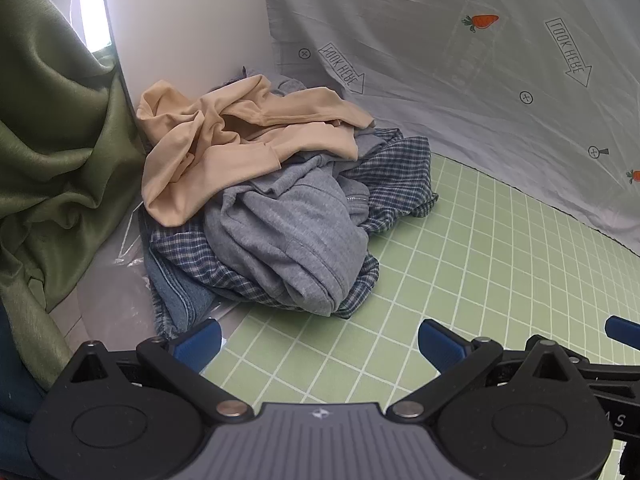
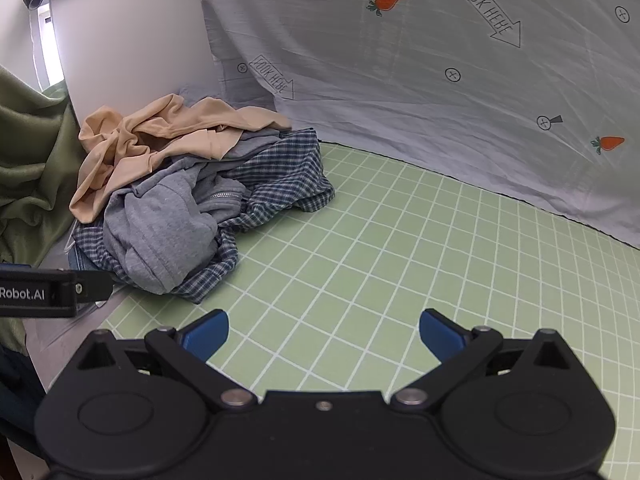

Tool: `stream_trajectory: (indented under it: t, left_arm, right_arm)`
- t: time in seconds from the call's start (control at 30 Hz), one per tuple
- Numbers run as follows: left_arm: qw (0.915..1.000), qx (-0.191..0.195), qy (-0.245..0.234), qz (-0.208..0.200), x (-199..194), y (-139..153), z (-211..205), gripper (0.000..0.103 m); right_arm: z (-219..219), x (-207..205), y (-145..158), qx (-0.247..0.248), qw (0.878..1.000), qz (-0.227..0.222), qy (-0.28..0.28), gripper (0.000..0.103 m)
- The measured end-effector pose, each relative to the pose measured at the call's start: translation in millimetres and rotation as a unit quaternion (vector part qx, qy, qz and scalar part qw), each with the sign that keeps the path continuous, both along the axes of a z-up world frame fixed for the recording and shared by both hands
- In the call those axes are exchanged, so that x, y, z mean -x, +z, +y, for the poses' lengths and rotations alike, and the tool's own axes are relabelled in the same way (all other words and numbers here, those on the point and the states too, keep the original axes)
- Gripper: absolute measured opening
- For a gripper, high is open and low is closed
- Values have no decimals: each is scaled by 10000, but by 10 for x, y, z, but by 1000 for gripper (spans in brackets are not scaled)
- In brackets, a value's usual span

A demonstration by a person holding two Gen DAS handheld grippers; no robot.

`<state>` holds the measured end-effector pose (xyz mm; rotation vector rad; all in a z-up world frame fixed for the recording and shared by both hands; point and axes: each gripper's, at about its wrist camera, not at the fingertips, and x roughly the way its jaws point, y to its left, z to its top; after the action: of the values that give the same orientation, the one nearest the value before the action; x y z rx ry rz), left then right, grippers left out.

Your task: Fold clothes

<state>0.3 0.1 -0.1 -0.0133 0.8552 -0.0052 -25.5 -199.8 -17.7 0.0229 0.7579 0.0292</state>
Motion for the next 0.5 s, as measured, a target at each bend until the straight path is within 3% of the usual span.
stream_trajectory:
  t: [0.5]
  left_arm:
    - [10000, -9, 36, 53, 4, -21, 13, 103]
  right_arm:
    - [22, 15, -15, 28, 10000, 7, 7, 103]
